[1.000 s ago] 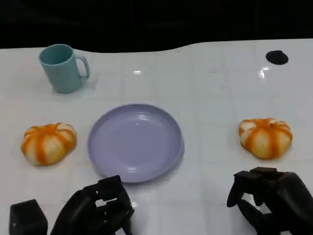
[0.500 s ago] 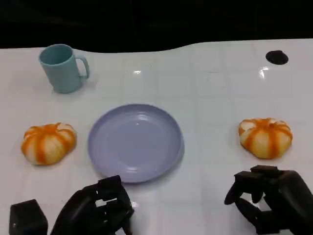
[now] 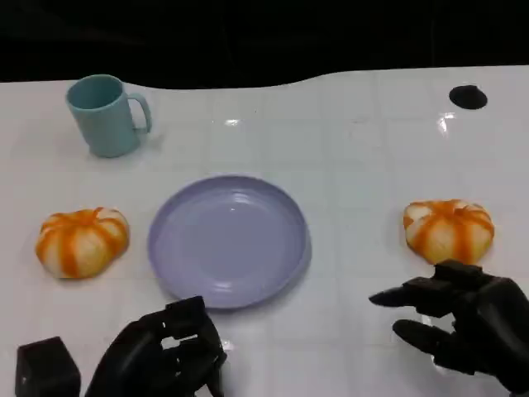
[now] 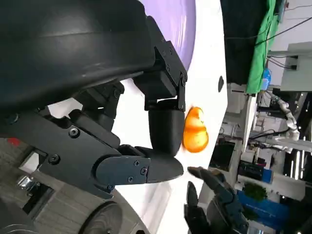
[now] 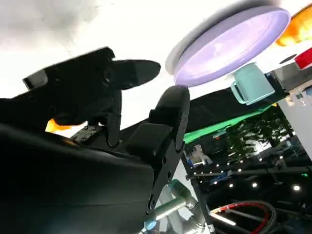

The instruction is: Grasp the bread from the table and place it into the plate.

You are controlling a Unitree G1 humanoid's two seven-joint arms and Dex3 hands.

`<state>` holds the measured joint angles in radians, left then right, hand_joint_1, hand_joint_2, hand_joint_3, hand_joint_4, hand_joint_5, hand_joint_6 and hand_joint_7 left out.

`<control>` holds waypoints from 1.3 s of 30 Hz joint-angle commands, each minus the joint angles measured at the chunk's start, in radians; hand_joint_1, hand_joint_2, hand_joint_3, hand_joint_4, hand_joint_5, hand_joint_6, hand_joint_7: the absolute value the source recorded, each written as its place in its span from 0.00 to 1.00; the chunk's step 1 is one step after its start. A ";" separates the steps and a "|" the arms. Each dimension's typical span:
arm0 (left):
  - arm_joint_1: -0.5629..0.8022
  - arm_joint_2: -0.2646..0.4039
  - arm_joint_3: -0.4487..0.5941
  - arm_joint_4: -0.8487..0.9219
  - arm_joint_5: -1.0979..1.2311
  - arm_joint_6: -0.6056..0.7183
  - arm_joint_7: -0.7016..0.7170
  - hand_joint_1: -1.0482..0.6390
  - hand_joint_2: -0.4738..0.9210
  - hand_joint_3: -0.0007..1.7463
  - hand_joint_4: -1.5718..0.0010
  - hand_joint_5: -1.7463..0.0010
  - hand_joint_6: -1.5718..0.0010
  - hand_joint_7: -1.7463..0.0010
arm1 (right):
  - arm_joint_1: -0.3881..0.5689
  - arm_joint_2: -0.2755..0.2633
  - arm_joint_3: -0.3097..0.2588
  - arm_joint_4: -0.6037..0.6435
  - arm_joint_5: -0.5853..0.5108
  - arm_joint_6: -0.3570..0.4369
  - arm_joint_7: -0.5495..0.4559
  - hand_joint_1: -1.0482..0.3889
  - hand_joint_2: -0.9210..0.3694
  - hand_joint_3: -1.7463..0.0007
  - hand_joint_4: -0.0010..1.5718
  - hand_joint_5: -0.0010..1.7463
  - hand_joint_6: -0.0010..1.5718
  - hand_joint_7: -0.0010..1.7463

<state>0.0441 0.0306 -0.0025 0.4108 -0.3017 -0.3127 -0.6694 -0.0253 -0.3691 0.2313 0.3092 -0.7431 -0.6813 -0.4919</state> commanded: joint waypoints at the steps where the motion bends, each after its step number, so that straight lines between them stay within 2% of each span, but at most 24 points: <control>1: -0.006 0.016 0.007 -0.002 0.002 -0.004 -0.004 0.27 0.86 0.32 0.50 0.00 0.52 0.17 | 0.014 -0.021 -0.029 -0.026 0.025 0.014 0.007 0.46 0.00 0.98 0.33 0.31 0.48 0.05; 6: -0.007 0.014 0.008 0.003 0.001 -0.013 -0.007 0.27 0.86 0.32 0.50 0.00 0.52 0.18 | 0.009 -0.034 -0.047 -0.054 -0.005 0.042 0.004 0.46 0.00 0.98 0.29 0.24 0.43 0.01; 17: -0.012 0.016 0.009 0.015 0.003 -0.017 -0.008 0.28 0.87 0.32 0.51 0.00 0.53 0.18 | 0.004 -0.079 -0.076 -0.162 -0.034 0.226 0.117 0.37 0.01 0.99 0.14 0.17 0.27 0.00; 27: -0.013 0.015 0.007 0.014 0.007 -0.014 -0.004 0.26 0.87 0.32 0.51 0.00 0.52 0.18 | -0.005 -0.103 -0.065 -0.263 -0.124 0.455 0.262 0.31 0.00 0.98 0.04 0.16 0.17 0.00; 31: -0.013 0.012 0.007 0.015 0.005 -0.016 -0.006 0.27 0.87 0.32 0.51 0.00 0.53 0.18 | -0.039 -0.101 -0.054 -0.257 -0.159 0.518 0.285 0.31 0.00 0.99 0.01 0.22 0.17 0.00; 39: -0.014 0.011 0.006 0.015 0.006 -0.013 -0.001 0.28 0.87 0.32 0.50 0.00 0.52 0.18 | -0.142 -0.100 -0.003 -0.152 -0.179 0.562 0.312 0.31 0.01 1.00 0.00 0.26 0.18 0.00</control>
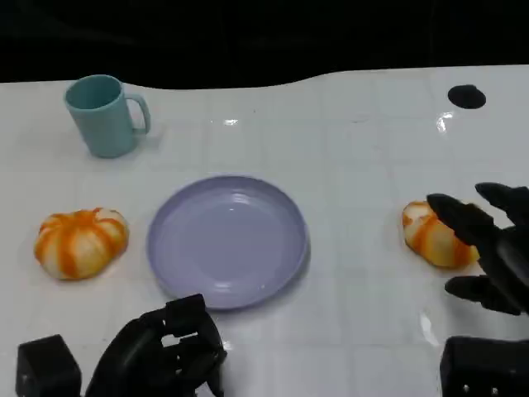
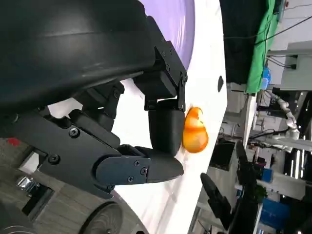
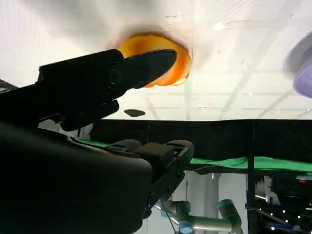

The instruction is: Grasp the bread from the table and place it into the plate.

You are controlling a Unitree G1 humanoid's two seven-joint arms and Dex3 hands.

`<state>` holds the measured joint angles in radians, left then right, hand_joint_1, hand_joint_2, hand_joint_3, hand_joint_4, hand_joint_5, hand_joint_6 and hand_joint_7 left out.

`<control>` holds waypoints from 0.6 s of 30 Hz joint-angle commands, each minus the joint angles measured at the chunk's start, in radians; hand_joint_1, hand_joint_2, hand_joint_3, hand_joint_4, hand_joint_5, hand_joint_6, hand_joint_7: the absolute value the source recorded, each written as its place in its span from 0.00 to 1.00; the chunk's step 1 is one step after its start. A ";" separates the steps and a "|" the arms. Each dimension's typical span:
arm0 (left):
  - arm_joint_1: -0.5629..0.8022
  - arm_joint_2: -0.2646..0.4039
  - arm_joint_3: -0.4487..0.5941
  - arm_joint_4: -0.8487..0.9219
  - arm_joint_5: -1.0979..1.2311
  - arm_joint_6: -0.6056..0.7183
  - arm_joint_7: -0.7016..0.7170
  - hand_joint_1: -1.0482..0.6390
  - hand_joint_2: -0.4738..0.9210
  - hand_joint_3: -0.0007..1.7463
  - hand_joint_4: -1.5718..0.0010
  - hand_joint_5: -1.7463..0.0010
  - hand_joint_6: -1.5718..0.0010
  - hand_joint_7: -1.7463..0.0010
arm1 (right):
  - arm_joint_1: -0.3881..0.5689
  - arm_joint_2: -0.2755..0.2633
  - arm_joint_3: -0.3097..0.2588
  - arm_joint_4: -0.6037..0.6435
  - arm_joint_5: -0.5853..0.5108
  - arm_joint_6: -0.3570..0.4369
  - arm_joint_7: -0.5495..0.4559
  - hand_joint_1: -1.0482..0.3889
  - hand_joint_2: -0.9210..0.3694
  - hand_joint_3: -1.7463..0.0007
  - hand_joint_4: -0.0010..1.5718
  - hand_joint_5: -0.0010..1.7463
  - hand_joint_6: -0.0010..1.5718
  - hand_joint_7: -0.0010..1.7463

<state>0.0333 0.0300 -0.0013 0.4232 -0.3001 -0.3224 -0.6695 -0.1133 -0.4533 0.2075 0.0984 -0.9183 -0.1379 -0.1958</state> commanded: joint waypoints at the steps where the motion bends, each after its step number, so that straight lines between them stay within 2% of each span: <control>1: -0.003 0.010 0.005 0.002 0.001 0.001 -0.003 0.28 0.87 0.32 0.50 0.00 0.52 0.18 | -0.068 -0.014 0.028 0.077 -0.005 0.023 0.017 0.31 0.02 1.00 0.00 0.26 0.18 0.01; 13: 0.007 0.007 0.000 -0.018 0.009 0.005 0.011 0.27 0.86 0.32 0.50 0.00 0.52 0.18 | -0.229 0.011 0.128 0.278 -0.011 0.052 0.010 0.33 0.07 1.00 0.02 0.30 0.22 0.01; 18: 0.005 0.006 0.001 -0.013 0.005 -0.001 0.003 0.27 0.86 0.32 0.50 0.00 0.52 0.18 | -0.264 0.032 0.145 0.337 0.020 0.063 0.037 0.36 0.08 1.00 0.05 0.26 0.22 0.01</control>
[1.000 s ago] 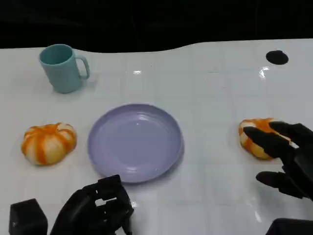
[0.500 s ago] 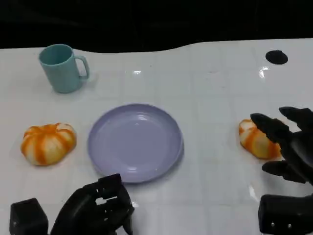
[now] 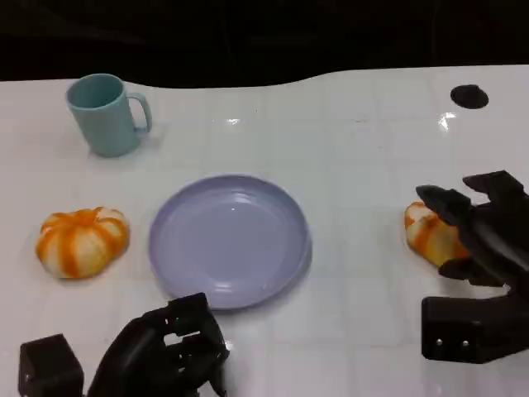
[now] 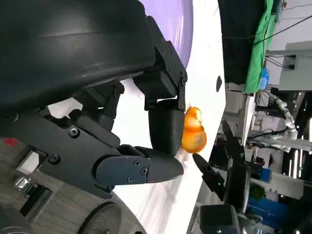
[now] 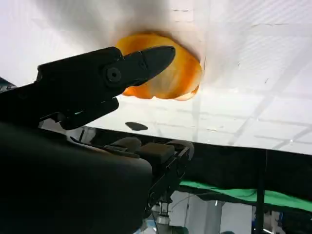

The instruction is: Grasp the bread from the table and place it into the plate.

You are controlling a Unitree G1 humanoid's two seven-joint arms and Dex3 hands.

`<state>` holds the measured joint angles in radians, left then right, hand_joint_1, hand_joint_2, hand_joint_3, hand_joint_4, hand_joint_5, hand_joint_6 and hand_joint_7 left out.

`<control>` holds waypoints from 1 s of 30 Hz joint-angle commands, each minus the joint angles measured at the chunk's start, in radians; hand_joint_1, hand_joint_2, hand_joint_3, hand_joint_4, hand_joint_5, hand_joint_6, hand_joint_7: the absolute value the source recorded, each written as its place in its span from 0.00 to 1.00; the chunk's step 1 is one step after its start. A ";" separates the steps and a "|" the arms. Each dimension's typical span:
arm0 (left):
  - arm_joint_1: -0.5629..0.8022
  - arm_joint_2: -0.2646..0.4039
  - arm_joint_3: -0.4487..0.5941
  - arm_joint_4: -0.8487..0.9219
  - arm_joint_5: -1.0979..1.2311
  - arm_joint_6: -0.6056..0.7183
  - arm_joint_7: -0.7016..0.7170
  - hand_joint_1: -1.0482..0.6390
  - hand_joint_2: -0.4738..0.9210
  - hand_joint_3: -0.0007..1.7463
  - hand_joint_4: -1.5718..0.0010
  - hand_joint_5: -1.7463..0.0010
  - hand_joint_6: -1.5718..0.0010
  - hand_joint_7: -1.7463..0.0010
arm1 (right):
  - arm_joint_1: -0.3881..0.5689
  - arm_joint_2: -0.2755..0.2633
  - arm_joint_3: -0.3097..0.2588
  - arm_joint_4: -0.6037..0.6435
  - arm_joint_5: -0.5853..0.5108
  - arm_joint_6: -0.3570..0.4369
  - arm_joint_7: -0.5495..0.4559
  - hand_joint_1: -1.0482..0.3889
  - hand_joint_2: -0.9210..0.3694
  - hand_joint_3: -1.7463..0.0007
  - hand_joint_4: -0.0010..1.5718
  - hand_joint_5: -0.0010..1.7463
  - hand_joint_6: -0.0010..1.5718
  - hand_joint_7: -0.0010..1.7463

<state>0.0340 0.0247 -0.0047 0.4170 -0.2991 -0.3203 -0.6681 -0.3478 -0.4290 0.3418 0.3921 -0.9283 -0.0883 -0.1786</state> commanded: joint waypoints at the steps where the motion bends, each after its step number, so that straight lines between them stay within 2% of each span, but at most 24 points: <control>1: 0.007 0.012 0.004 -0.012 0.004 0.002 0.004 0.27 0.86 0.32 0.50 0.00 0.52 0.18 | -0.036 0.012 0.015 0.057 0.033 0.017 0.022 0.36 0.08 1.00 0.06 0.25 0.22 0.00; 13: 0.010 0.006 0.003 -0.015 -0.001 0.007 0.002 0.27 0.85 0.33 0.50 0.00 0.52 0.18 | -0.150 0.067 0.063 0.304 0.098 0.028 0.052 0.43 0.07 1.00 0.13 0.11 0.22 0.01; 17: 0.012 0.006 0.003 -0.017 -0.003 0.007 -0.001 0.27 0.85 0.34 0.50 0.00 0.52 0.18 | -0.190 0.074 0.086 0.395 0.100 0.011 0.014 0.44 0.05 0.99 0.22 0.10 0.28 0.02; 20: 0.013 0.005 0.004 -0.018 -0.006 0.009 0.000 0.28 0.84 0.34 0.50 0.00 0.52 0.18 | -0.205 0.087 0.065 0.455 0.153 -0.039 -0.027 0.50 0.03 1.00 0.41 0.10 0.39 0.03; 21: 0.014 0.005 0.004 -0.021 -0.005 0.014 0.002 0.28 0.84 0.34 0.50 0.00 0.52 0.18 | -0.208 0.093 0.054 0.473 0.176 -0.057 -0.038 0.55 0.03 1.00 0.56 0.14 0.48 0.05; 22: 0.014 0.005 0.003 -0.023 -0.003 0.012 0.003 0.28 0.84 0.34 0.50 0.00 0.52 0.19 | -0.213 0.095 0.050 0.494 0.190 -0.078 -0.059 0.57 0.02 1.00 0.61 0.18 0.52 0.04; 24: 0.015 0.005 0.004 -0.024 -0.002 0.010 0.004 0.28 0.84 0.34 0.50 0.00 0.52 0.19 | -0.226 0.093 0.061 0.534 0.193 -0.113 -0.093 0.63 0.01 0.97 0.58 0.62 0.68 0.05; 25: 0.015 0.005 0.004 -0.024 -0.002 0.009 0.004 0.27 0.84 0.34 0.50 0.00 0.52 0.19 | -0.232 0.089 0.068 0.555 0.191 -0.140 -0.116 0.63 0.00 0.96 0.57 0.70 0.71 0.05; 26: 0.015 0.005 0.004 -0.025 -0.003 0.012 0.003 0.27 0.84 0.34 0.50 0.00 0.52 0.19 | -0.236 0.086 0.074 0.575 0.189 -0.165 -0.143 0.65 0.00 0.93 0.58 0.74 0.77 0.07; 27: 0.015 0.005 0.004 -0.025 -0.004 0.014 0.003 0.27 0.84 0.34 0.50 0.00 0.52 0.19 | -0.239 0.085 0.078 0.590 0.187 -0.184 -0.165 0.65 0.01 0.89 0.58 0.83 0.81 0.11; 28: 0.016 0.005 0.004 -0.025 -0.004 0.016 0.003 0.27 0.84 0.34 0.50 0.00 0.52 0.19 | -0.241 0.084 0.081 0.602 0.187 -0.196 -0.182 0.63 0.05 0.79 0.54 0.93 0.71 0.39; 29: 0.016 0.005 0.004 -0.026 -0.005 0.017 0.003 0.27 0.84 0.34 0.50 0.00 0.51 0.19 | -0.244 0.085 0.082 0.610 0.187 -0.203 -0.192 0.62 0.08 0.73 0.52 0.96 0.61 0.58; 30: 0.016 0.005 0.004 -0.027 -0.005 0.019 0.003 0.28 0.84 0.34 0.50 0.00 0.51 0.19 | -0.245 0.085 0.084 0.616 0.186 -0.209 -0.205 0.61 0.11 0.69 0.51 0.99 0.54 0.72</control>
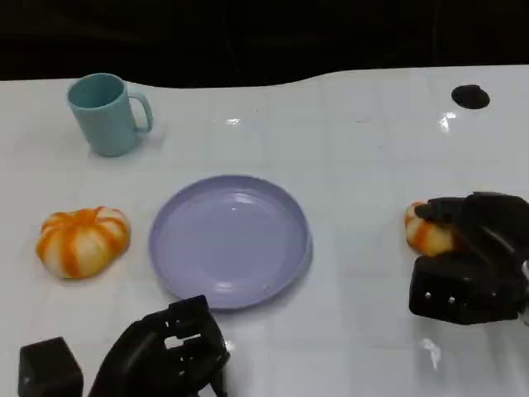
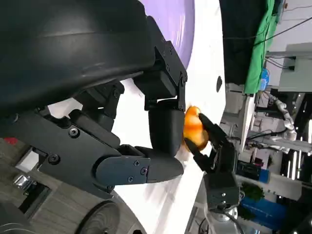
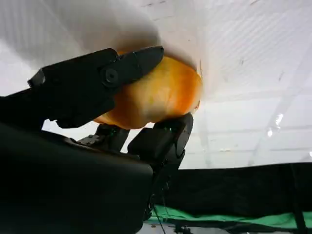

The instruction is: Grasp the bread from the table and place it into the plate.

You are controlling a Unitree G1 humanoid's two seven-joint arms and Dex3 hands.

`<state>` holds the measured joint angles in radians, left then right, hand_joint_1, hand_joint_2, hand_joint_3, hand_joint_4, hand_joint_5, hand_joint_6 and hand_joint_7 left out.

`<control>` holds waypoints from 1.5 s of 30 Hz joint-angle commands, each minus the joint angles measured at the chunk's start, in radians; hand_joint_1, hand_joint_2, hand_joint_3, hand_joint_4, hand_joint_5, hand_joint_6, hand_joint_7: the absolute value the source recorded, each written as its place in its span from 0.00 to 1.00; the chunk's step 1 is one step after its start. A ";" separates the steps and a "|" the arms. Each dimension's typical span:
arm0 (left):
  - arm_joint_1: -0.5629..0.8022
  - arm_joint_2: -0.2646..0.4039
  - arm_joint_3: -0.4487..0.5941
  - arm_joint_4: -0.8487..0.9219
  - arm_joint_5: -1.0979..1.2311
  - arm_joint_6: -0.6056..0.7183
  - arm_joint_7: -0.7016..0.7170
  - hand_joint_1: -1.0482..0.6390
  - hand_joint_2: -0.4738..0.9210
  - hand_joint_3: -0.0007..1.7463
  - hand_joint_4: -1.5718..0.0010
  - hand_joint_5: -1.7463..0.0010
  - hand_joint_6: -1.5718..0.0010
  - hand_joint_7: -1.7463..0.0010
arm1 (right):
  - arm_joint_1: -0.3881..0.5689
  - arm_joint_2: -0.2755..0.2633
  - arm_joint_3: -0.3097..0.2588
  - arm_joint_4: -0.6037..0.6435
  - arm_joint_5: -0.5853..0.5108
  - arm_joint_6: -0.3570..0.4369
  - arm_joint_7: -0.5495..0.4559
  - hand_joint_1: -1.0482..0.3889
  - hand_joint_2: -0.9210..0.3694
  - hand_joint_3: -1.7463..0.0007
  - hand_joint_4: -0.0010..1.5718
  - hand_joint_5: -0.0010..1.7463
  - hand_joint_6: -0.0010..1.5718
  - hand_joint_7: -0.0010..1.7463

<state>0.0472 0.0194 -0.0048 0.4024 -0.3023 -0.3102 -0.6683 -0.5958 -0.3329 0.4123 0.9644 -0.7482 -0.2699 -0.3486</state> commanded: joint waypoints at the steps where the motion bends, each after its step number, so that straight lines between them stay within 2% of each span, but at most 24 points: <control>1: 0.003 0.010 0.004 -0.014 -0.003 0.012 0.003 0.28 0.84 0.34 0.50 0.00 0.51 0.19 | 0.002 -0.011 0.014 0.049 0.006 -0.039 -0.052 0.61 0.12 0.68 0.51 0.99 0.51 0.76; 5: 0.005 0.010 0.003 -0.016 -0.001 0.012 0.003 0.27 0.84 0.34 0.50 0.00 0.51 0.19 | 0.004 -0.005 0.008 0.062 0.015 -0.093 -0.148 0.62 0.17 0.65 0.55 1.00 0.49 0.81; 8: 0.008 0.010 0.002 -0.021 0.002 0.012 0.004 0.27 0.84 0.34 0.50 0.00 0.51 0.19 | 0.006 0.003 0.002 0.064 0.021 -0.136 -0.217 0.66 0.23 0.62 0.54 1.00 0.53 0.79; 11: 0.011 0.010 0.002 -0.026 0.001 0.017 0.004 0.27 0.84 0.35 0.50 0.00 0.52 0.19 | 0.008 0.012 -0.001 0.062 0.027 -0.190 -0.277 0.71 0.34 0.49 0.57 1.00 0.51 0.90; 13: 0.014 0.011 0.001 -0.031 0.004 0.019 0.009 0.27 0.84 0.34 0.50 0.00 0.52 0.19 | 0.009 0.019 0.000 0.052 0.026 -0.212 -0.302 0.70 0.40 0.38 0.59 1.00 0.52 0.91; 14: 0.014 0.011 0.002 -0.030 0.003 0.019 0.008 0.27 0.84 0.34 0.50 0.00 0.52 0.19 | 0.010 0.026 -0.001 0.039 0.028 -0.222 -0.310 0.69 0.41 0.36 0.60 1.00 0.52 0.90; 16: 0.014 0.012 0.003 -0.026 0.001 0.013 0.002 0.27 0.84 0.35 0.51 0.00 0.52 0.19 | 0.015 0.042 -0.007 0.008 0.040 -0.239 -0.309 0.71 0.44 0.31 0.61 1.00 0.55 0.87; 20: 0.013 0.014 0.003 -0.026 0.002 0.016 0.002 0.27 0.84 0.34 0.51 0.00 0.52 0.19 | 0.024 0.063 -0.003 -0.072 0.052 -0.261 -0.276 0.72 0.47 0.27 0.62 1.00 0.56 0.86; 23: 0.013 0.014 0.004 -0.029 0.000 0.022 0.002 0.27 0.84 0.34 0.51 0.00 0.52 0.19 | 0.023 0.086 0.000 -0.118 0.067 -0.290 -0.242 0.71 0.52 0.19 0.64 1.00 0.55 0.89; 30: 0.017 0.015 0.004 -0.034 0.001 0.022 0.004 0.27 0.85 0.33 0.51 0.00 0.52 0.19 | 0.019 0.135 0.007 -0.188 0.089 -0.337 -0.159 0.67 0.56 0.14 0.66 1.00 0.53 0.94; 34: 0.024 0.015 0.004 -0.044 0.002 0.017 0.006 0.28 0.85 0.34 0.50 0.00 0.52 0.19 | 0.012 0.158 0.018 -0.217 0.087 -0.353 -0.121 0.67 0.56 0.15 0.65 1.00 0.57 0.83; 36: 0.025 0.017 0.003 -0.044 0.013 0.007 0.012 0.28 0.85 0.34 0.50 0.00 0.51 0.19 | 0.005 0.174 0.023 -0.218 0.091 -0.360 -0.104 0.66 0.56 0.14 0.65 1.00 0.58 0.82; 41: 0.023 0.018 0.005 -0.039 -0.001 0.015 -0.002 0.29 0.84 0.34 0.50 0.00 0.52 0.20 | -0.037 0.218 0.043 -0.186 0.064 -0.364 -0.123 0.66 0.56 0.16 0.64 1.00 0.56 0.85; 45: 0.029 0.020 0.003 -0.055 0.000 0.032 0.006 0.28 0.84 0.35 0.51 0.00 0.52 0.19 | -0.077 0.271 0.052 -0.139 0.068 -0.354 -0.114 0.65 0.56 0.16 0.64 1.00 0.51 0.97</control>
<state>0.0635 0.0229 -0.0048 0.3667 -0.3020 -0.2885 -0.6665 -0.6343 -0.0851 0.4589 0.7997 -0.6825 -0.6272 -0.4589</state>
